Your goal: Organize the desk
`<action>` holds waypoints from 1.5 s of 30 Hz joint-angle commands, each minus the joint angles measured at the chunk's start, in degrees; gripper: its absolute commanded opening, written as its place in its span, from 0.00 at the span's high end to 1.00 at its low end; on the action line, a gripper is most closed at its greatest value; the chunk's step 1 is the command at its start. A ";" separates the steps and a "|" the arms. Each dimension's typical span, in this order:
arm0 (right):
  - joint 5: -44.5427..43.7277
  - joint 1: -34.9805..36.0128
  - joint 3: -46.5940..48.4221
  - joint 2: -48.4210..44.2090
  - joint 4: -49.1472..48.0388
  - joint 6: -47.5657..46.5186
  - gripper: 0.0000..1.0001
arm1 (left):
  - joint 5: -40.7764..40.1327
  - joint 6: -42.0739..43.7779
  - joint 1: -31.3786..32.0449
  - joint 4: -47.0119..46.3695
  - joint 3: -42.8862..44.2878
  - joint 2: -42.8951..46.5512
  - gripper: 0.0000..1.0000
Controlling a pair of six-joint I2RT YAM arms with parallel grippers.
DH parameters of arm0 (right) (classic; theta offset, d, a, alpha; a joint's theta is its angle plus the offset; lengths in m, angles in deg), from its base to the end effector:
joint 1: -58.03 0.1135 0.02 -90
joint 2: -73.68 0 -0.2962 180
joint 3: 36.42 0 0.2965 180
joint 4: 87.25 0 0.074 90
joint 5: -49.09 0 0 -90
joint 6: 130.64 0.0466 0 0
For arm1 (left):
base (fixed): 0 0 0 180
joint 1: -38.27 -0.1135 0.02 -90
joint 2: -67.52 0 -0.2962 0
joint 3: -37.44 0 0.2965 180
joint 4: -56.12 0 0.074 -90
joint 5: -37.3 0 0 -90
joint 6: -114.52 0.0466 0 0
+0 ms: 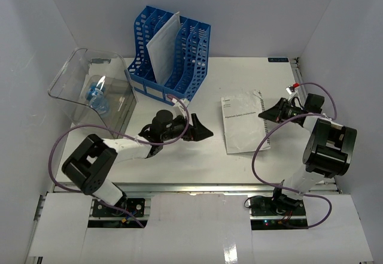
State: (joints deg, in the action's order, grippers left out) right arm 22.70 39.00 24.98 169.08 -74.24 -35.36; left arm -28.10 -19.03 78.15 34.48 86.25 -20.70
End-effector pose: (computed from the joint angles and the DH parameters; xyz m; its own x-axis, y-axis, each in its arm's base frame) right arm 0.3523 -0.0774 0.1733 -0.7284 0.2945 -0.6187 -0.3670 0.5948 0.7152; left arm 0.2567 -0.2397 0.1858 -0.7810 -0.1638 -0.6027 0.4817 0.4563 -0.7482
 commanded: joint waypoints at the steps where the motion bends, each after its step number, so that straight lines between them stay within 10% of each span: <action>1: 12.83 0.42 -0.37 -2.35 11.01 -11.11 0.92 | -3.33 2.63 2.39 -3.15 4.07 -5.07 0.02; 10: 21.56 2.71 6.88 -1.53 42.50 -37.76 0.92 | -7.73 4.57 5.05 -7.00 6.75 -11.42 0.02; 14: 25.66 3.73 12.59 3.37 70.78 -66.54 0.92 | -7.81 5.89 5.69 -10.39 8.17 -13.90 0.02; 21: 25.98 5.15 12.91 5.80 73.55 -71.53 0.92 | -6.85 6.51 6.70 -17.52 9.83 -16.68 0.05; 25: 26.19 6.22 12.84 4.01 73.55 -72.30 0.92 | -3.20 5.88 6.70 -23.05 9.27 -17.90 0.28; 31: 25.32 6.40 13.23 4.17 73.55 -73.42 0.88 | 1.10 3.48 6.70 -29.21 7.07 -16.25 0.93; 34: 24.35 6.52 13.29 3.54 73.55 -74.76 0.71 | 1.41 4.01 6.70 -28.71 5.35 -13.16 1.00; 37: 21.92 7.68 13.90 1.43 73.55 -75.34 0.10 | 0.96 8.32 6.70 -19.48 4.52 -6.06 1.00; 45: 19.38 7.69 11.36 -7.66 73.20 -78.14 0.10 | -9.56 23.47 6.47 10.67 4.82 14.67 1.00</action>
State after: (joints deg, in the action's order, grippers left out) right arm 41.79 46.81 36.89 166.17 -2.30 -110.60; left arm -31.33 -5.20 84.69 29.98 88.69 -16.93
